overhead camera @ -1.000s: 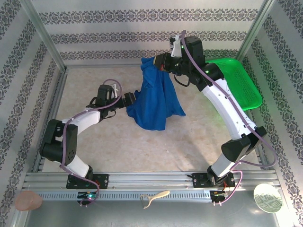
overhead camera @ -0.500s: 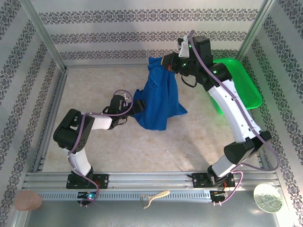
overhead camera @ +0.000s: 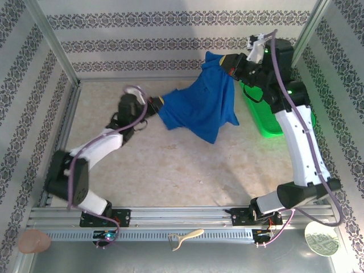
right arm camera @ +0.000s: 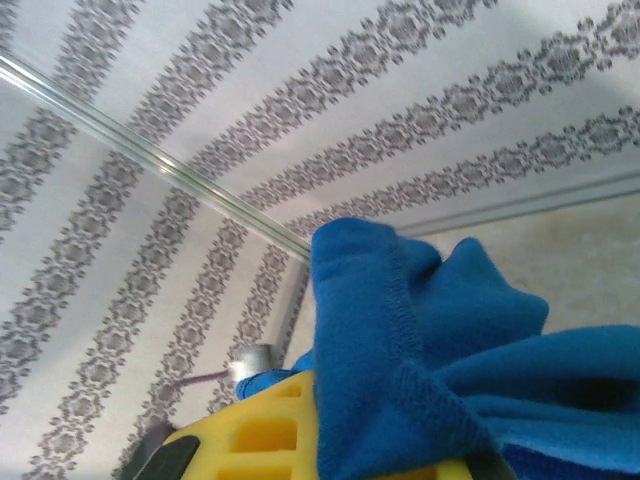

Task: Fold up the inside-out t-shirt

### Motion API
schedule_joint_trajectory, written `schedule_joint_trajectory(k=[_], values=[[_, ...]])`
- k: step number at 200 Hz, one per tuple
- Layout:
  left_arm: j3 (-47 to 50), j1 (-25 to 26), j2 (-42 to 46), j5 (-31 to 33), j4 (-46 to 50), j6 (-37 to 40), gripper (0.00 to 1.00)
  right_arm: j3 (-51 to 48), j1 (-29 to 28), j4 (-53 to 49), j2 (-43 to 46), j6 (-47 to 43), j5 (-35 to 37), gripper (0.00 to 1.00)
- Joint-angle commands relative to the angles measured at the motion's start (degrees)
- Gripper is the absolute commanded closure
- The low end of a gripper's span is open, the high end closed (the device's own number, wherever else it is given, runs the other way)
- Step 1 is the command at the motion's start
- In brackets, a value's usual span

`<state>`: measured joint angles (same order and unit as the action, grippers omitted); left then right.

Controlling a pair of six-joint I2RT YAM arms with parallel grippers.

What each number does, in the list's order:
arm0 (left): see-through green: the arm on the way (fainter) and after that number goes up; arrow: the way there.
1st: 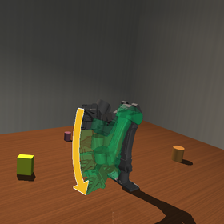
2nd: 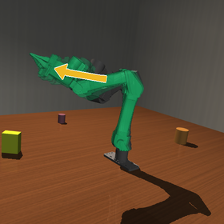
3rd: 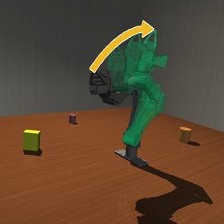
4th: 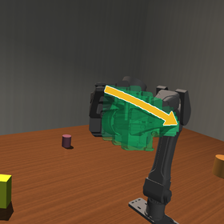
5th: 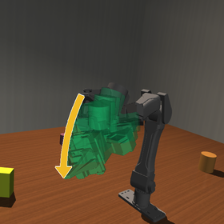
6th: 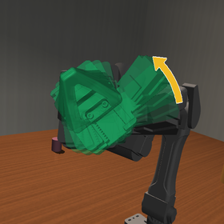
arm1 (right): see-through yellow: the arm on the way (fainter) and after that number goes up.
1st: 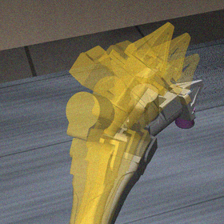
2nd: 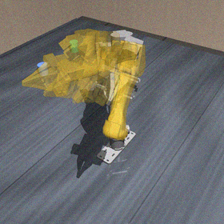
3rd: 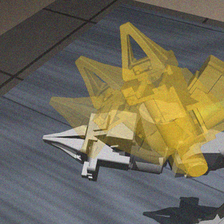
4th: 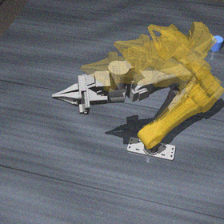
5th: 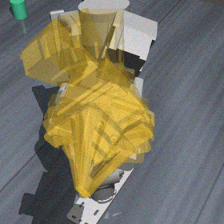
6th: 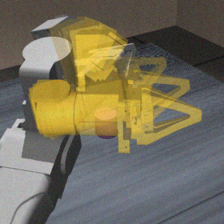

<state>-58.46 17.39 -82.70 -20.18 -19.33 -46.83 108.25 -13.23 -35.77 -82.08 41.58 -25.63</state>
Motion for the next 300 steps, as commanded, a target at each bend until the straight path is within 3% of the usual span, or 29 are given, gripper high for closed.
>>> schedule_joint_trajectory(k=[1,32,87,122,157,162,165,172,177,184,198,220,264,300], values=[[-9.71,-2.27,8.90,3.01,16.58,8.26,1.00,-1.20,-0.20,5.36,4.60,1.88,-2.91,1.00],[-20.72,-4.45,11.64,1.20,28.16,10.00,1.00,-5.72,-0.58,8.89,9.64,5.85,-3.38,1.00],[-30.78,-5.15,7.02,1.76,35.28,10.11,1.00,-16.33,-3.30,16.85,15.97,13.71,1.11,1.00],[-34.84,-8.13,-4.47,0.76,35.49,10.33,1.00,-19.05,-2.52,18.61,8.26,10.72,7.70,1.00],[-46.90,-10.45,-21.56,0.10,37.97,12.18,1.00,-16.82,0.74,23.92,-7.10,5.54,13.30,1.00],[-49.20,-10.66,-23.84,-0.47,38.61,12.32,1.00,-15.59,1.37,23.95,-9.19,4.25,12.72,0.89],[-50.59,-10.74,-24.94,-1.06,39.01,12.50,0.96,-14.95,1.63,23.87,-10.75,3.42,12.10,0.79],[-54.04,-10.88,-27.78,-2.18,40.27,12.93,0.75,-12.95,2.12,22.07,-13.58,1.39,11.07,0.51],[-56.52,-10.95,-29.45,-2.40,41.57,13.29,0.59,-12.13,2.31,20.28,-14.83,0.57,10.95,0.40],[-59.56,-10.96,-31.18,-2.68,43.80,13.75,0.43,-12.51,2.42,18.96,-15.31,-0.37,10.79,0.34],[-62.37,-10.85,-31.97,-3.41,46.02,14.73,0.23,-17.47,2.24,18.59,-12.39,-0.96,12.28,0.32],[-58.50,-10.78,-27.82,-4.24,46.05,16.86,0.00,-31.00,1.72,18.85,-4.46,1.63,13.87,0.31],[-32.18,-9.63,-9.31,-6.22,41.58,16.86,0.00,-57.87,-4.42,15.51,13.20,1.88,21.80,0.30],[-9.45,-1.85,5.38,1.43,45.24,16.83,0.00,-70.78,-10.23,9.06,22.76,3.12,27.23,0.29]])
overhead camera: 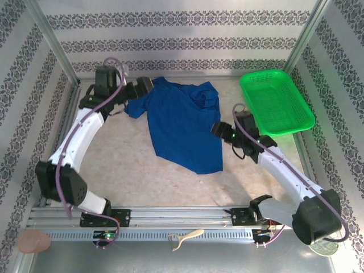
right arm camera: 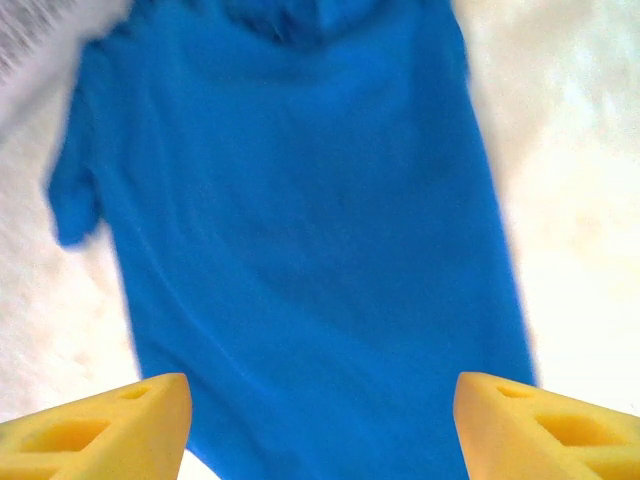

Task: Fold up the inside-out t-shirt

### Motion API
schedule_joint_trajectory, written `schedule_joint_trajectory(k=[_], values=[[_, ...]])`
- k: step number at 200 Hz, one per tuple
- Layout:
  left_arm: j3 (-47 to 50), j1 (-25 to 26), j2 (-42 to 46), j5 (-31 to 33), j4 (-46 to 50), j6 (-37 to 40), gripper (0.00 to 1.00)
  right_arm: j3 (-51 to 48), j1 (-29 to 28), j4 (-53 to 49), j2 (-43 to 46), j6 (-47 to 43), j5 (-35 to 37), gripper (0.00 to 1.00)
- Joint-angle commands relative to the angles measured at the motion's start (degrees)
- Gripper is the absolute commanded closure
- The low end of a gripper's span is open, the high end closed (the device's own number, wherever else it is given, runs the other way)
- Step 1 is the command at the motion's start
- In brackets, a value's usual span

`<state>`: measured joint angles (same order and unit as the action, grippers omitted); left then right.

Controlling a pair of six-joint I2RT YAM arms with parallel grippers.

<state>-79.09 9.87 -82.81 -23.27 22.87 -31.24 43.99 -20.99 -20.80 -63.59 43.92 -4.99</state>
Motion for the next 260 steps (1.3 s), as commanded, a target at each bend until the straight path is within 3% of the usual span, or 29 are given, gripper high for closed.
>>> schedule_joint_trajectory(k=[1,32,54,79,117,206,239,251,260], values=[[11.65,5.99,5.78,4.79,3.13,1.17,0.00,-6.84,-2.52,-6.01,4.49,0.80,6.72,0.29],[27.09,17.50,11.99,12.78,2.47,-4.28,0.00,-13.89,-3.93,-5.44,7.51,2.48,5.50,0.28],[36.01,21.76,13.01,16.07,-2.86,-10.09,0.00,-16.32,-4.23,-2.41,6.55,3.18,4.36,0.28],[40.40,22.21,10.85,17.50,-7.81,-12.67,0.00,-16.62,-4.36,1.64,3.48,3.35,2.48,0.31],[38.98,22.21,5.15,18.00,-12.20,-11.36,0.01,-14.82,-4.49,3.91,-1.18,2.90,2.27,0.38],[32.39,22.04,-10.28,17.14,-17.76,-12.10,0.24,-13.50,-4.32,7.41,-7.71,3.79,3.44,0.47],[30.98,22.04,-14.67,16.00,-20.35,-11.65,0.48,-13.49,-3.81,8.56,-9.71,3.71,3.81,0.51],[30.30,21.87,-15.44,15.58,-20.80,-11.06,0.67,-13.69,-3.38,10.46,-10.99,3.27,2.57,0.54],[29.83,21.71,-15.10,15.26,-20.60,-10.47,0.88,-14.08,-2.98,13.09,-11.90,2.49,0.82,0.65]])
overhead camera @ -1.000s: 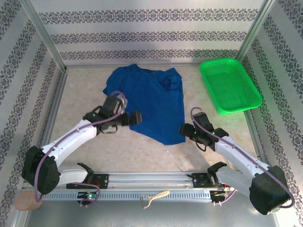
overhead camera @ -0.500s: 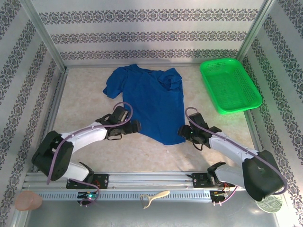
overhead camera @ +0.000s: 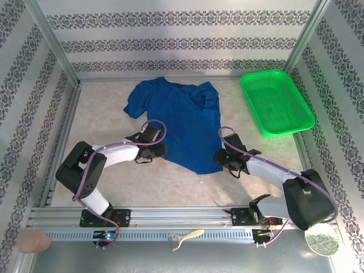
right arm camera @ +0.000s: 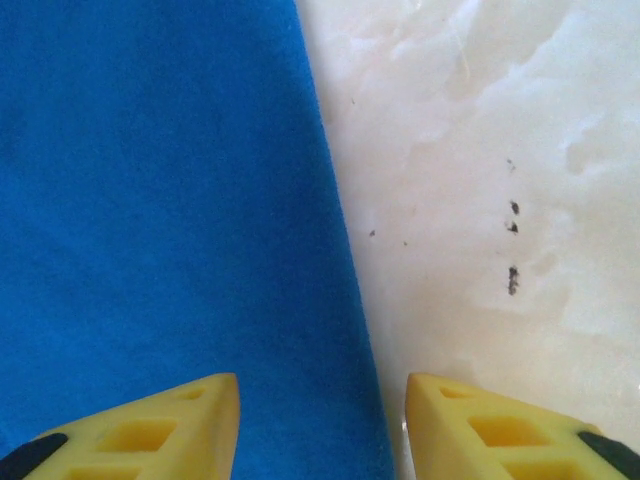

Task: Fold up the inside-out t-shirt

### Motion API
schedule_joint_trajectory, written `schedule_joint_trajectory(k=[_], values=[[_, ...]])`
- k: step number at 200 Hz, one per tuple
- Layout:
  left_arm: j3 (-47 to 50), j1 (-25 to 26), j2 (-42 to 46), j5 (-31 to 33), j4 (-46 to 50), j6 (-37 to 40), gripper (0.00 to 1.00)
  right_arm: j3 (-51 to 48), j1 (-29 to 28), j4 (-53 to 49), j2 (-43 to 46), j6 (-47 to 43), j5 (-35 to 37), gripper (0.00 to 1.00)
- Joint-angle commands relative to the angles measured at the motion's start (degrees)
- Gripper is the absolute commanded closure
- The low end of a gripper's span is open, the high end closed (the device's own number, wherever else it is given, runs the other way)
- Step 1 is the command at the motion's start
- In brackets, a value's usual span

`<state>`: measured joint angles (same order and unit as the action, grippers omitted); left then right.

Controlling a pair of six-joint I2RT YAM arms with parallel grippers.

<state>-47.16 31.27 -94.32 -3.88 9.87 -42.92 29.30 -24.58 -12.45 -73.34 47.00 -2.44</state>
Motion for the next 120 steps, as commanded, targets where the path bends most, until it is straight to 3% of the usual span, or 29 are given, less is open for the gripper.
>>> schedule_joint_trajectory(k=[1,6,17,78,120], values=[[-2.13,0.30,-3.50,-4.16,-7.55,1.27,0.90,0.59,0.64,4.95,-2.24,-0.60,-1.94,0.66],[-2.37,0.20,-2.79,-4.06,-6.88,1.71,1.00,0.58,0.90,5.93,-2.62,-1.03,-3.27,0.76],[-2.73,-0.42,0.06,-4.01,-4.47,2.45,1.00,1.12,1.28,6.74,-2.42,-2.40,-5.81,1.00],[-3.00,-10.42,24.56,-11.72,12.51,6.05,1.00,10.42,-2.35,-5.95,12.05,-2.91,-5.33,1.00],[-3.75,-17.74,28.06,-18.16,18.86,9.79,1.00,18.40,-9.17,-8.40,8.37,-1.72,-2.65,1.00]])
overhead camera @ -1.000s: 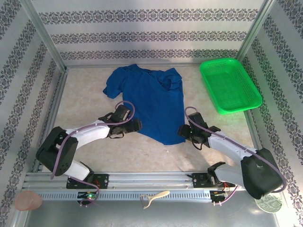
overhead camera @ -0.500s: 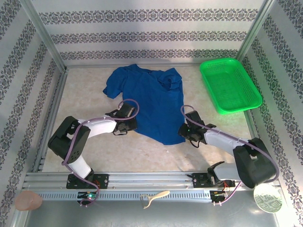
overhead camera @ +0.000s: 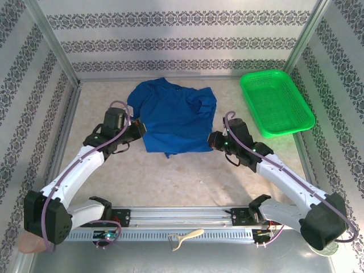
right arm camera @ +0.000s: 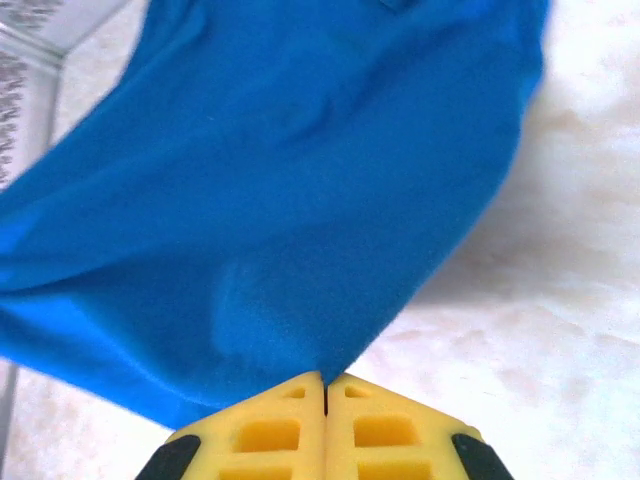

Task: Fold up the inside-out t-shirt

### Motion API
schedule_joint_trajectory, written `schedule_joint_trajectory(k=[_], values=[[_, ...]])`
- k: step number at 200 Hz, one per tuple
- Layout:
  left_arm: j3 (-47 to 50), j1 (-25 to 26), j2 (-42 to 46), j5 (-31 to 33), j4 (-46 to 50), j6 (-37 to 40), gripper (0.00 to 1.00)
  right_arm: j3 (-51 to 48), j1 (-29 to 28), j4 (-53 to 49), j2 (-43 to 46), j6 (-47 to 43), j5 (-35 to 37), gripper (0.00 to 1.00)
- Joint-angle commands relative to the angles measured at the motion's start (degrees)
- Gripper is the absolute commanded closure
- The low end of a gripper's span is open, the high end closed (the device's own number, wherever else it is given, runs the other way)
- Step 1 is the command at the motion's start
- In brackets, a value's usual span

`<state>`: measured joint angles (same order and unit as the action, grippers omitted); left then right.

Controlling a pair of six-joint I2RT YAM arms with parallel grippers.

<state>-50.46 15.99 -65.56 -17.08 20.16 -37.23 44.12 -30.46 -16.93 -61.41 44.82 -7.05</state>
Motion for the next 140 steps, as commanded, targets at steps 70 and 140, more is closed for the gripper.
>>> schedule_joint_trajectory(k=[70,140], values=[[-0.48,-11.99,-10.76,-9.20,2.28,4.79,0.94,16.23,-7.13,0.96,-22.60,-6.48,-1.91,0.44],[0.20,-13.01,-8.57,-6.55,10.00,8.70,0.04,2.17,-8.65,-2.57,-14.29,-6.15,4.67,0.35]])
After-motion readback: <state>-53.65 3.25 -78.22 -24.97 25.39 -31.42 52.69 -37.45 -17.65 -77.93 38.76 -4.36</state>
